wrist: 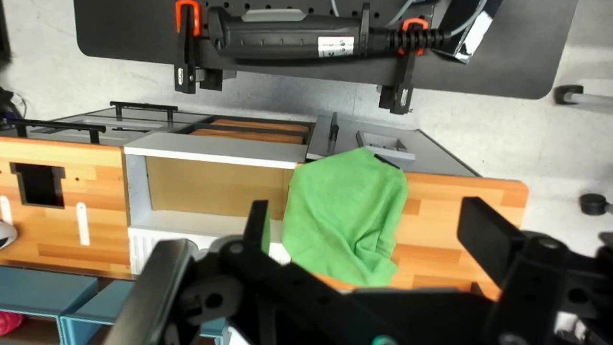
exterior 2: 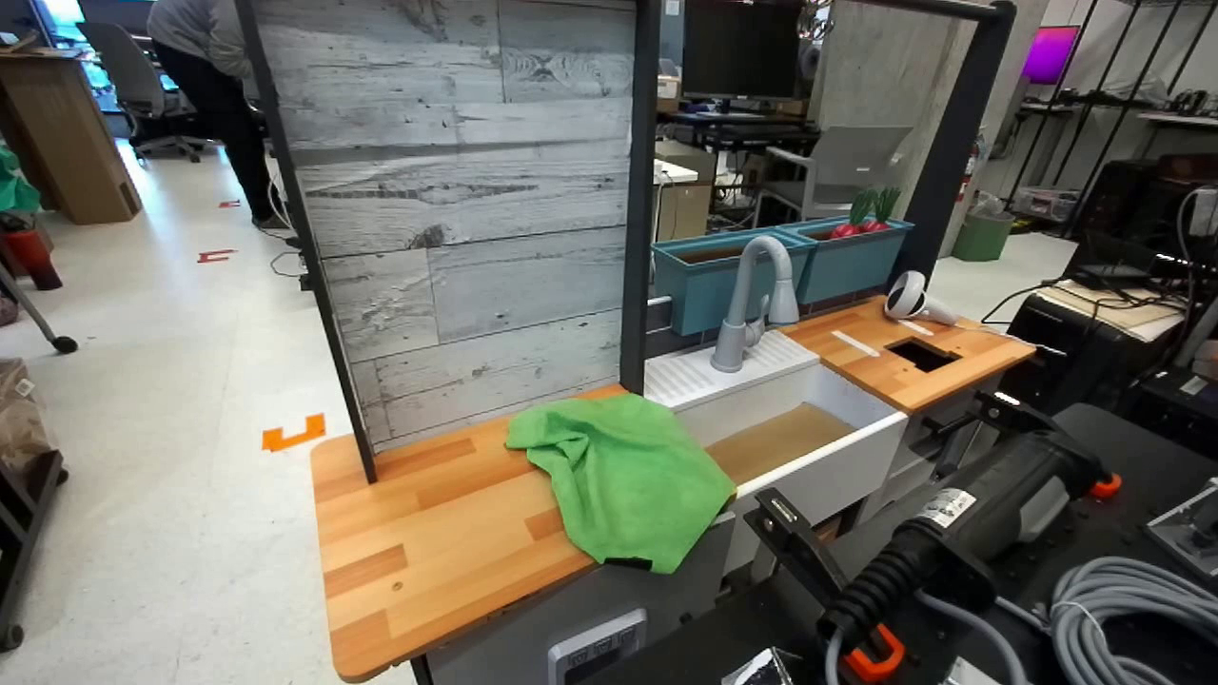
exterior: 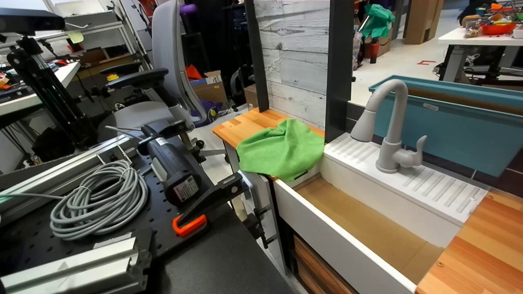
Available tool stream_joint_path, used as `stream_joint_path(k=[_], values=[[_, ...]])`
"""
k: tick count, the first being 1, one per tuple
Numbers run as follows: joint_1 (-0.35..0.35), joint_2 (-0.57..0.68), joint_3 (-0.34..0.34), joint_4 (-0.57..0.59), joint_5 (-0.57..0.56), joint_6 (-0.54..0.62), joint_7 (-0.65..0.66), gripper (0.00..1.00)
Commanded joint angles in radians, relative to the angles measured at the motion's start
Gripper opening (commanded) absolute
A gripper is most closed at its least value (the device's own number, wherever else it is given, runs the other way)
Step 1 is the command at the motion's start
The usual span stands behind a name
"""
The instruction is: Turn the faucet to the left
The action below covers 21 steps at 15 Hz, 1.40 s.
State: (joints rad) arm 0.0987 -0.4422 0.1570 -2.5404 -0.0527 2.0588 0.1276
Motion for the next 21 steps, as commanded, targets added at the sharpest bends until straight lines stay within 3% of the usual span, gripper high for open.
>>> stream_joint_path(k=[1, 6, 11, 16, 21], values=[[-0.043, 0.057, -0.07, 0.021, -0.011, 0.079, -0.051, 1.0], [-0.121, 0.173, -0.174, 0.084, -0.001, 0.142, -0.12, 1.0], [-0.163, 0.383, -0.266, 0.259, 0.061, 0.187, -0.21, 1.0], [-0.199, 0.61, -0.284, 0.462, 0.149, 0.168, -0.25, 1.0], [-0.228, 0.819, -0.275, 0.598, 0.142, 0.195, -0.214, 1.0]])
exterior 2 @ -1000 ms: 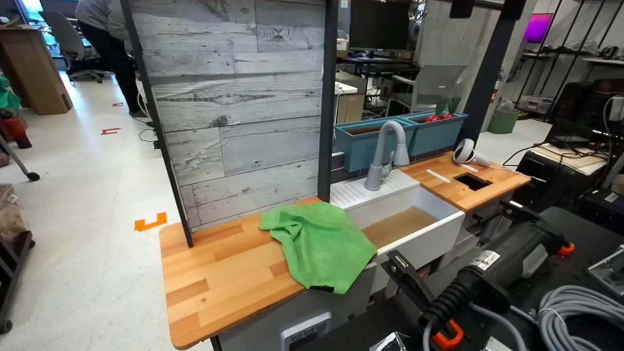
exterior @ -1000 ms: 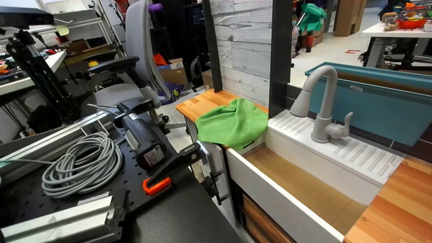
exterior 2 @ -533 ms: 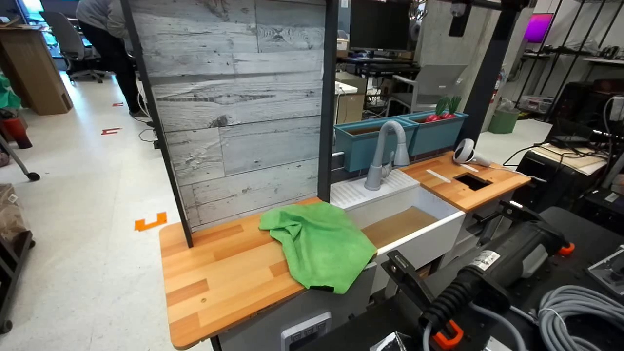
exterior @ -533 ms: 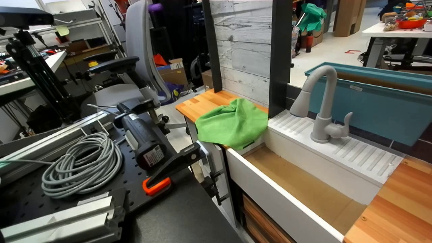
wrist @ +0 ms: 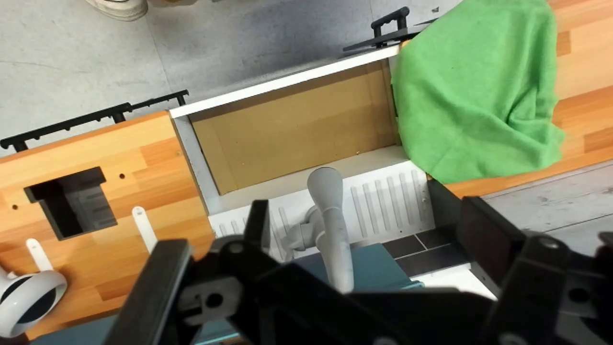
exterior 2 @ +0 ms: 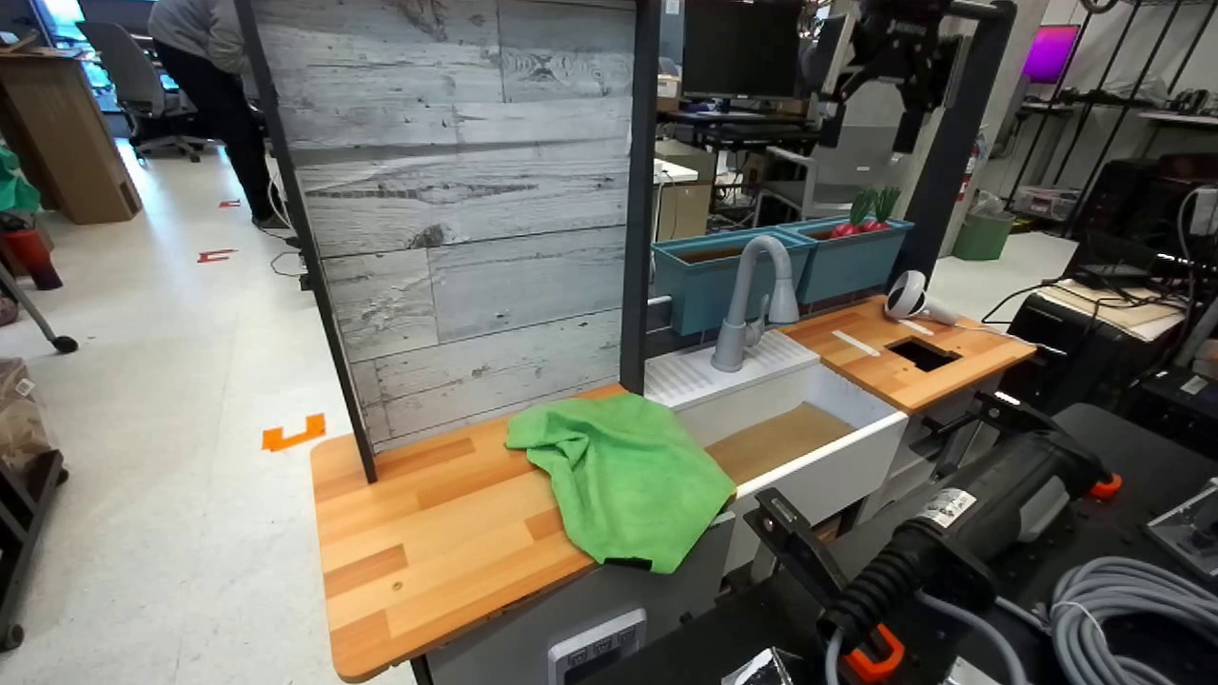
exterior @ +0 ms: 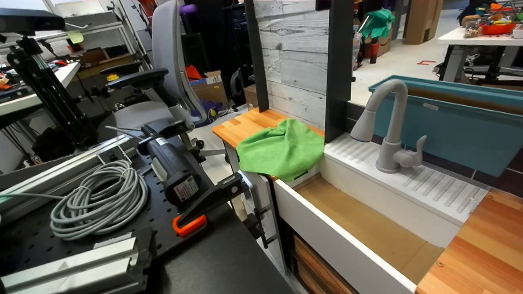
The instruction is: Turn the faucet to the left
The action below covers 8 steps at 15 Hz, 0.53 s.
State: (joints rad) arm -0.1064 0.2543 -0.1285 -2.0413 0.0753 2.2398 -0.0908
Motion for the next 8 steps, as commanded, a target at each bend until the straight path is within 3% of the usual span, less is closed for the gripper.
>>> stream_joint_path(k=[1, 8], values=[[-0.027, 0.164, 0.011, 0.126, 0.009, 0.018, 0.011, 1.0], [-0.041, 0.366, 0.012, 0.251, -0.012, 0.073, 0.048, 1.0]])
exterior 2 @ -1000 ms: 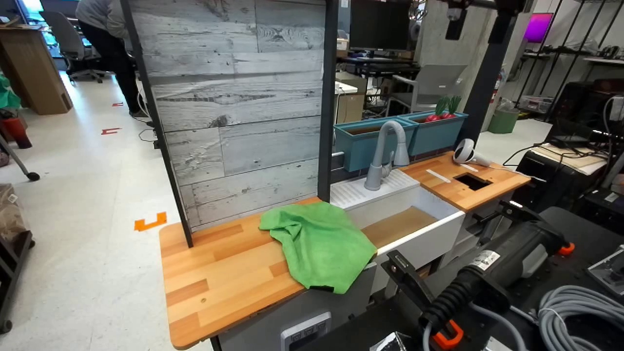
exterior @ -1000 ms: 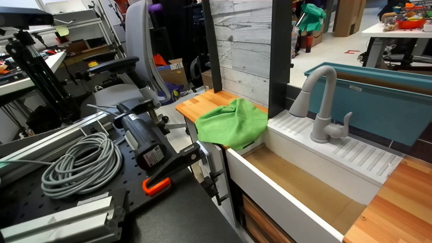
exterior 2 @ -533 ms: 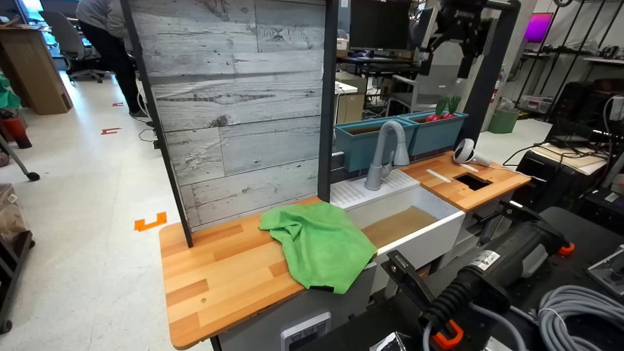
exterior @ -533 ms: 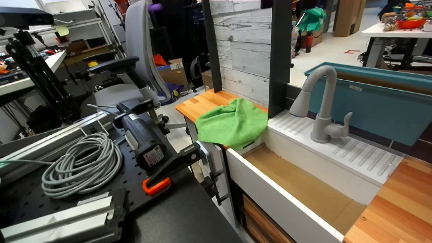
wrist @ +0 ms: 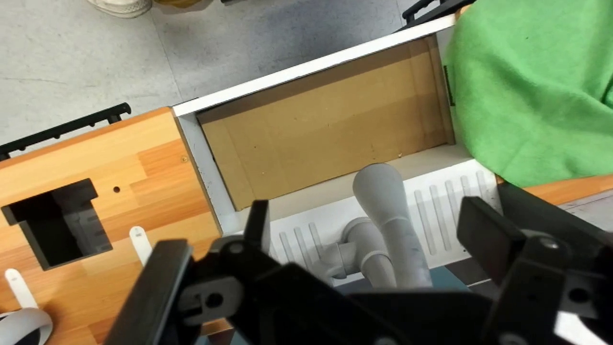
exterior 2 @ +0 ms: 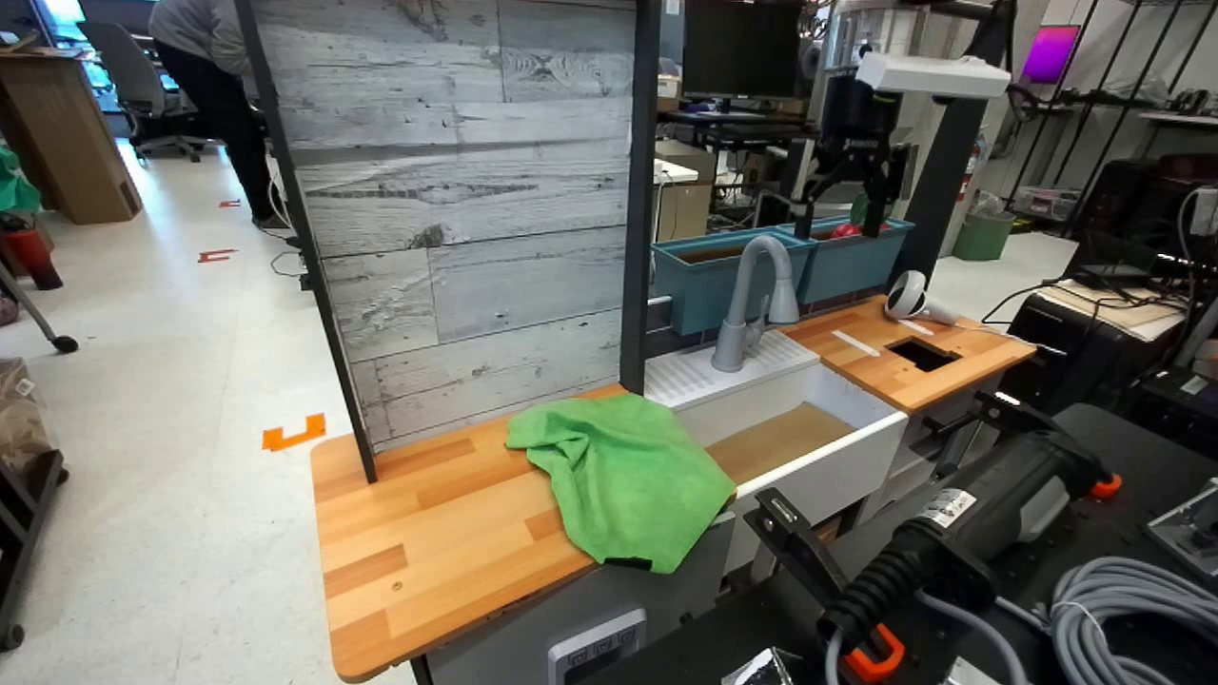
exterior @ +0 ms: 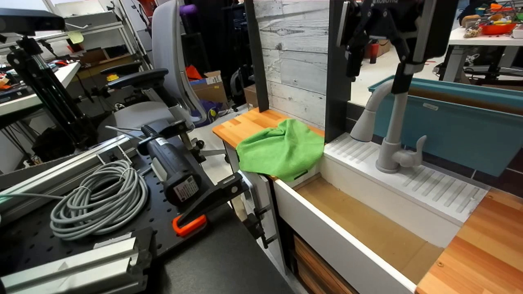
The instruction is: Turn the faucet to the left
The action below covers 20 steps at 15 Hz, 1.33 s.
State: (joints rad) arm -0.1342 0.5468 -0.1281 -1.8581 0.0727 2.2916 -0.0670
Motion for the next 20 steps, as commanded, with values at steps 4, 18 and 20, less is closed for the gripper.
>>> stream_joint_path(k=[4, 18, 20], values=[[-0.002, 0.126, 0.019, 0.095, -0.02, 0.054, 0.032, 1.0], [-0.014, 0.181, 0.063, 0.159, 0.021, 0.001, 0.034, 0.12], [-0.016, 0.184, 0.07, 0.17, 0.034, 0.002, 0.048, 0.04]])
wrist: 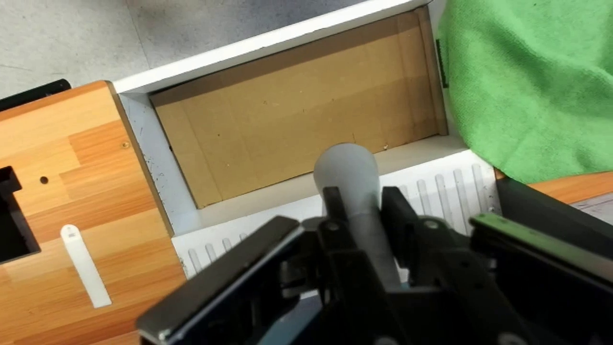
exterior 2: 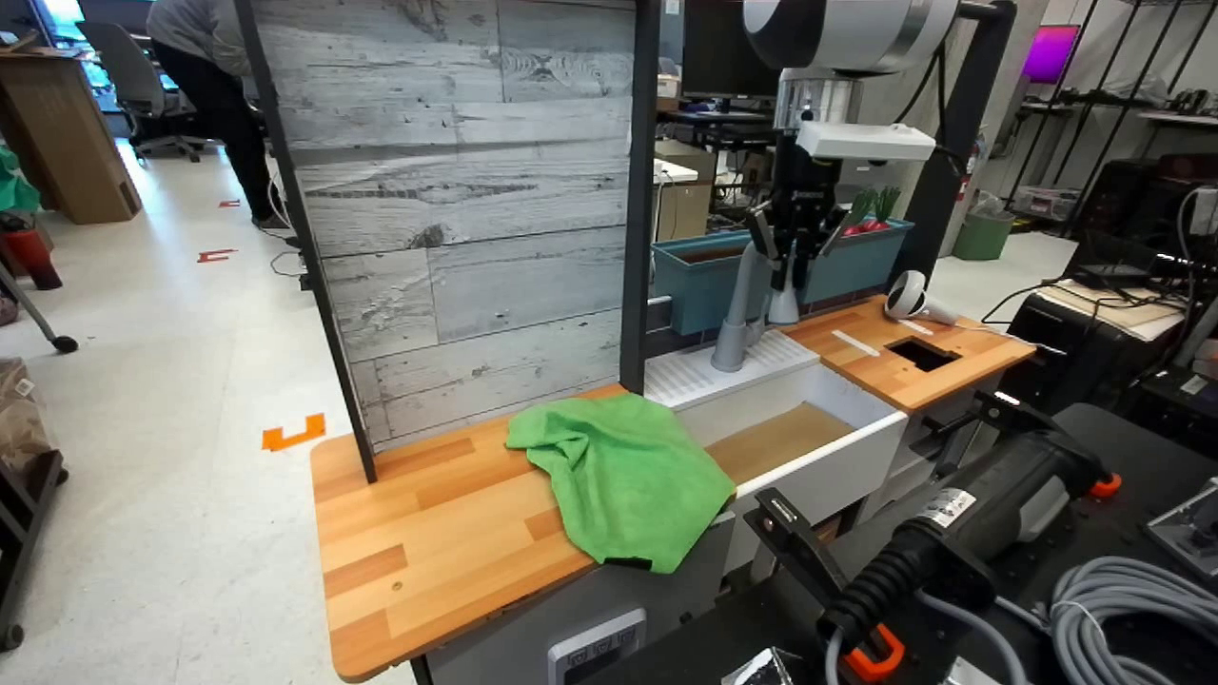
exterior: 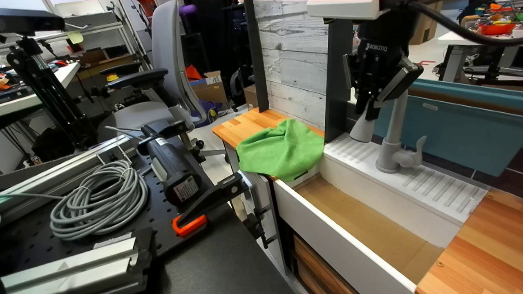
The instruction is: Turn the faucet to the left
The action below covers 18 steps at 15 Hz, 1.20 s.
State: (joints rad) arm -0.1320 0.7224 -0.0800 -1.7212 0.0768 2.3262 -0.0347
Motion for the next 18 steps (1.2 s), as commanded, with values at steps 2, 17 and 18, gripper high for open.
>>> stream_joint_path(k=[2, 17, 18], values=[[-0.021, 0.001, 0.035, 0.027, 0.053, -0.021, 0.033, 0.06], [-0.017, 0.054, 0.18, 0.078, 0.368, 0.268, 0.162, 0.06], [-0.022, 0.053, 0.198, 0.083, 0.391, 0.292, 0.155, 0.06]])
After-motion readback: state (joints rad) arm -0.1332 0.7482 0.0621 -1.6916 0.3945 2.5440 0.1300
